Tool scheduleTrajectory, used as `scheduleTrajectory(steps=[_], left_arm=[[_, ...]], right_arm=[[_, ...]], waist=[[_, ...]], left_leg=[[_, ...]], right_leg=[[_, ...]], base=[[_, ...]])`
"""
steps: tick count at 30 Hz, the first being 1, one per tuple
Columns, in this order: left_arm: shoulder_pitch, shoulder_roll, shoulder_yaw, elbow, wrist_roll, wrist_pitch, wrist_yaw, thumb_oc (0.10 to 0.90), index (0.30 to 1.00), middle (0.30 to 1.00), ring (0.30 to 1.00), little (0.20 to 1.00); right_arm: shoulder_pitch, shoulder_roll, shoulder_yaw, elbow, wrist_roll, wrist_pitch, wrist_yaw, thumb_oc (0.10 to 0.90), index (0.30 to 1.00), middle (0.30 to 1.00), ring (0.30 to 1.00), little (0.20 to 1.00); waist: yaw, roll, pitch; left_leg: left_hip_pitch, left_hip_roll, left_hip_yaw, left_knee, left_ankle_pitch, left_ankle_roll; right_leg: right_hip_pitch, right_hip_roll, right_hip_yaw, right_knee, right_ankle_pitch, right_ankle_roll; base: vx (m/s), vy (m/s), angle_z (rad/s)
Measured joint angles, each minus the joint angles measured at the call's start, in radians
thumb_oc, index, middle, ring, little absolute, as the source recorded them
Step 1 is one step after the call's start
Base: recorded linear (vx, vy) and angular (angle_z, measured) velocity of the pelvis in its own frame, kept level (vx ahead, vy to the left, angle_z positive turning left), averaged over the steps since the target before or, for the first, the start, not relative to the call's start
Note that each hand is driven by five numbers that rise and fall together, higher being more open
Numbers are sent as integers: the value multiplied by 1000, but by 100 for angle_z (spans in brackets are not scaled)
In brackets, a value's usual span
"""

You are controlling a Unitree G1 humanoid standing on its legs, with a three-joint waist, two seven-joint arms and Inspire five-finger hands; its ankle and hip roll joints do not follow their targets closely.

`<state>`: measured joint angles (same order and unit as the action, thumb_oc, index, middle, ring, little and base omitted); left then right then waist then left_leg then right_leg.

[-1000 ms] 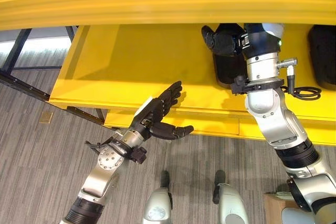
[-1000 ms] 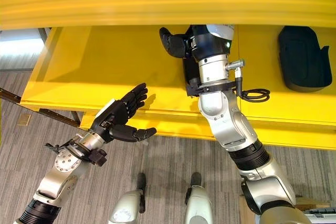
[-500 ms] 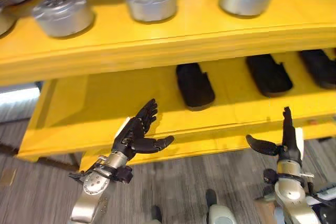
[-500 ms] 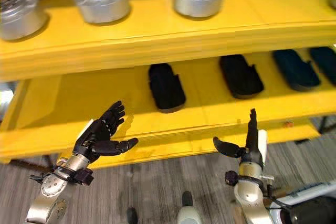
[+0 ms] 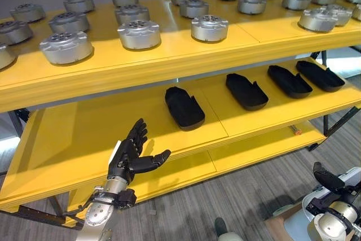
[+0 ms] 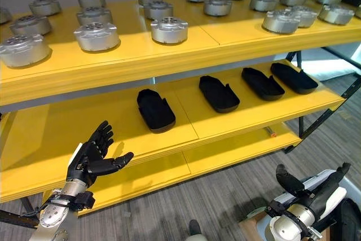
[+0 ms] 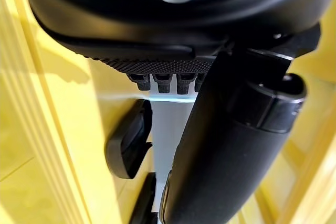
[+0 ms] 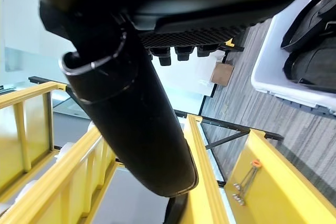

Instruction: Move parts from the plastic box to the shelf.

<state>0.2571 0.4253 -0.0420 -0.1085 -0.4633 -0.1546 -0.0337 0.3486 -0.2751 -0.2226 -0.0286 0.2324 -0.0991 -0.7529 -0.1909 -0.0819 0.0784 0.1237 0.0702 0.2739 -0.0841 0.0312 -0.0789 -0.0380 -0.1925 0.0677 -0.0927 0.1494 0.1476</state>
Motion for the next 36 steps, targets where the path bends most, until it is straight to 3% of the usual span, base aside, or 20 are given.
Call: scheduleTrajectory(steps=[6,7,8,9,10,11,12,14,15,16,17,18,19,20,21,24,26,28,30,36], left_arm=[[-7,2,-7,-9,13,-6,-1,900,1000,1000,1000,1000],[1,8,-2,-18,21,-7,7,900,1000,1000,1000,1000],[2,15,8,-20,41,-8,18,900,1000,1000,1000,1000],[5,30,11,-20,45,-8,48,900,1000,1000,1000,1000],[1,59,34,-17,47,-8,67,900,1000,1000,1000,1000],[-36,45,26,36,50,0,64,900,1000,1000,1000,1000],[-50,-14,27,53,53,7,70,900,1000,1000,1000,1000],[-43,-44,-5,35,53,4,72,900,1000,1000,1000,1000],[-28,-31,-5,16,54,4,72,900,1000,1000,1000,1000],[-25,2,8,7,53,1,76,900,1000,1000,1000,1000],[-25,17,33,12,50,2,94,900,1000,1000,1000,1000],[-35,17,53,12,44,4,112,900,1000,1000,1000,1000],[-91,14,73,49,44,22,112,900,1000,1000,1000,1000],[-96,12,75,49,43,23,113,900,1000,1000,1000,1000],[-103,14,90,33,35,23,141,900,1000,1000,1000,1000],[-49,24,153,6,34,13,163,900,1000,1000,1000,1000],[45,3,216,4,6,14,167,900,1000,1000,1000,1000],[58,-28,205,-4,-3,17,160,900,1000,1000,1000,1000],[74,-47,197,-29,-5,19,138,900,1000,1000,1000,1000],[13,-49,155,-29,-6,24,129,900,1000,1000,1000,1000]], right_arm=[[5,14,13,3,13,51,68,900,1000,1000,1000,1000],[14,14,15,1,23,60,89,900,1000,1000,1000,1000],[-3,12,20,5,27,71,113,900,1000,1000,1000,1000],[-41,6,40,12,41,76,134,900,1000,1000,1000,1000],[-122,0,77,41,48,72,151,900,1000,1000,1000,1000],[-132,-5,78,83,49,65,149,900,1000,1000,1000,1000],[-128,-21,68,120,62,78,145,900,1000,1000,1000,1000],[-84,-26,7,131,85,90,134,900,1000,1000,1000,1000],[-60,-26,1,116,85,89,132,900,1000,1000,1000,1000],[-44,-24,6,93,84,83,132,900,1000,1000,1000,1000],[-85,-28,25,88,83,82,136,900,1000,1000,1000,1000],[-152,-38,29,70,81,77,138,900,1000,1000,1000,1000],[-221,-35,48,79,62,75,137,900,1000,1000,1000,1000],[-222,-37,53,79,62,79,138,900,1000,1000,1000,1000],[-217,-37,77,69,30,87,142,900,1000,1000,1000,1000],[-230,-37,95,72,-22,88,158,900,1000,1000,1000,1000],[-192,-44,71,44,-65,87,169,900,1000,1000,1000,1000],[-125,-77,33,48,-66,96,166,900,1000,1000,1000,1000],[-59,-91,-12,63,-62,109,159,900,1000,1000,1000,1000],[-48,-97,-25,77,-61,115,96,900,1000,1000,1000,1000]], waist=[[-6,-31,-9],[1,-51,-5],[13,-51,-1],[40,-76,12],[77,-100,31],[68,-98,39],[55,-50,44],[65,48,64],[70,45,65],[91,19,74],[104,4,90],[113,32,105],[121,56,145],[125,55,145],[154,49,144],[175,41,144],[182,31,133],[139,60,121],[131,74,108],[51,84,101]], left_leg=[[1,-23,49,2,-9,13],[6,-28,82,7,-16,10],[8,-19,126,11,-25,11],[-8,-31,152,37,-69,35],[-26,-37,159,94,-95,67],[-40,-15,186,146,-127,75],[-48,35,184,145,-123,82],[-51,118,155,111,-87,69],[-51,122,143,113,-73,64],[-65,118,152,141,-71,53],[-101,95,170,161,-91,71],[-144,21,161,104,-73,144],[-129,41,155,75,-8,110],[-127,41,155,76,-8,110],[-113,53,163,91,-7,105],[-90,85,217,74,22,62],[-39,96,287,56,35,25],[-38,122,279,32,66,-7],[-19,161,318,21,82,-19],[-6,179,379,6,103,-32]], right_leg=[[-31,-19,37,10,23,32],[-55,-13,31,21,70,36],[-89,9,-6,19,124,52],[-136,44,-25,5,225,34],[-170,51,-86,5,240,15],[-162,31,-225,16,140,24],[-171,30,-329,106,46,-26],[-145,23,-373,331,-8,3],[-101,3,-368,351,25,-4],[-71,5,-313,297,17,7],[-83,2,-316,255,36,-9],[-84,21,-301,133,109,81],[-90,-50,-349,337,-48,46],[-82,-68,-359,373,-69,47],[43,-122,-407,348,-66,54],[113,-86,-462,195,-76,61],[181,-38,-476,57,-101,17],[183,4,-477,29,-105,6],[169,47,-432,10,-96,-19],[130,71,-375,8,-70,-42]], base=[[-53,65,-25],[-144,-40,-89],[-192,-60,-165],[-124,-42,-260],[-98,-34,-238],[-80,-26,-151],[-137,-53,-21],[-155,-90,24],[-188,-153,13],[-160,-181,-27],[-170,-212,-74],[-188,-325,-85],[-166,-364,-57],[-138,-417,-35],[-75,-403,-24],[-29,-276,-56],[-20,-207,-105],[-31,-204,-24],[-65,-133,-58],[-70,-83,-38]])
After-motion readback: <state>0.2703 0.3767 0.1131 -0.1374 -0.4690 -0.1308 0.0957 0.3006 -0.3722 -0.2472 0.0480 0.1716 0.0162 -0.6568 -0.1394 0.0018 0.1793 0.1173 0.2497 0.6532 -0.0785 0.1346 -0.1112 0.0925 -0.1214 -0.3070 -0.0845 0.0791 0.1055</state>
